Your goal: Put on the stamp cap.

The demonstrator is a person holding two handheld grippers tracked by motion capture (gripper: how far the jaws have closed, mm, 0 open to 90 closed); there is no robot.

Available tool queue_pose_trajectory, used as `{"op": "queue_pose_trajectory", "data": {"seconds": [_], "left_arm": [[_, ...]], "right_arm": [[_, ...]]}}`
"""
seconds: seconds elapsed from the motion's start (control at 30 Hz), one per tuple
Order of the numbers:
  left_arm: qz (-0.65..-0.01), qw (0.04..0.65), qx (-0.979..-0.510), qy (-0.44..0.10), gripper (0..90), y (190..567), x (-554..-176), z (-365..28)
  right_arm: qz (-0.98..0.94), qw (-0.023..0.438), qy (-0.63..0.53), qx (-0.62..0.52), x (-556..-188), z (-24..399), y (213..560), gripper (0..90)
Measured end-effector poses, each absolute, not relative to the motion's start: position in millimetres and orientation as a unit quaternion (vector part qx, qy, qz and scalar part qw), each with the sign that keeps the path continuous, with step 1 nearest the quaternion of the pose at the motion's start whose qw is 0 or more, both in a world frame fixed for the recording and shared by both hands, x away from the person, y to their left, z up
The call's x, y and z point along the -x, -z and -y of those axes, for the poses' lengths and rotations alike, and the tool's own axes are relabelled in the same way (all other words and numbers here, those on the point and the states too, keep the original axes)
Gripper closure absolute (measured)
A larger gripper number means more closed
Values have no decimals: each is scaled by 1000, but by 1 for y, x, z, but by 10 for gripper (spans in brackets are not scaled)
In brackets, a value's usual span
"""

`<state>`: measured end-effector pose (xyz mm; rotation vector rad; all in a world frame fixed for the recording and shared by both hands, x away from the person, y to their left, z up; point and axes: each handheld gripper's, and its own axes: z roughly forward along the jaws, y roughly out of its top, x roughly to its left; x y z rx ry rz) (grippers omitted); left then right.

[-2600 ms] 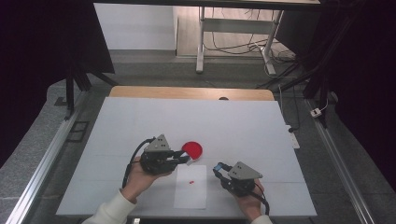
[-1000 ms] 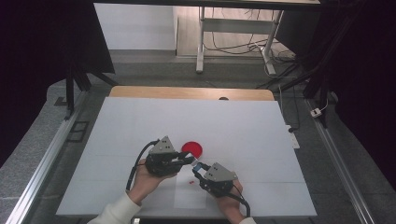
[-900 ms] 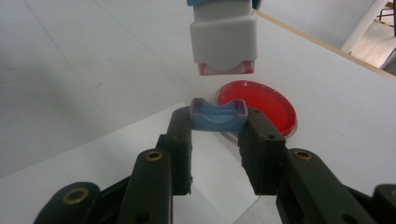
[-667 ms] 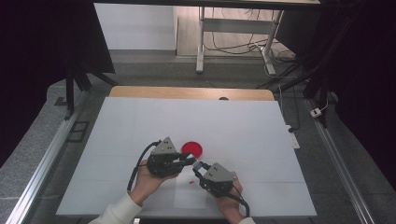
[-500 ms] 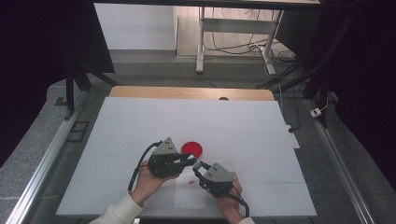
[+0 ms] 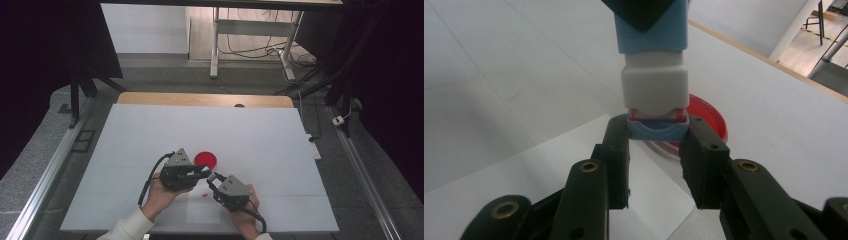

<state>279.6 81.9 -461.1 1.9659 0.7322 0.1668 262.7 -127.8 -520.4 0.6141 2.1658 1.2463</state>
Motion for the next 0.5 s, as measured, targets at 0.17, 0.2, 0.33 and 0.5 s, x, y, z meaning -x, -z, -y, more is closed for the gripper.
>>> {"op": "queue_pose_trajectory", "data": {"seconds": [0.17,0.2,0.33,0.5], "left_arm": [[-301,494,-812,-70,751,462,-280,-81],[-301,494,-812,-69,751,462,-280,-81],[-300,494,-813,-68,752,463,-280,-80],[-301,493,-813,-66,752,463,-280,-81]], "right_arm": [[-809,282,-463,-228,-262,128,521,650],[-809,283,-462,-227,-263,128,521,650],[-809,283,-463,-226,-262,127,521,650],[-809,285,-462,-225,-262,128,521,650]]}}
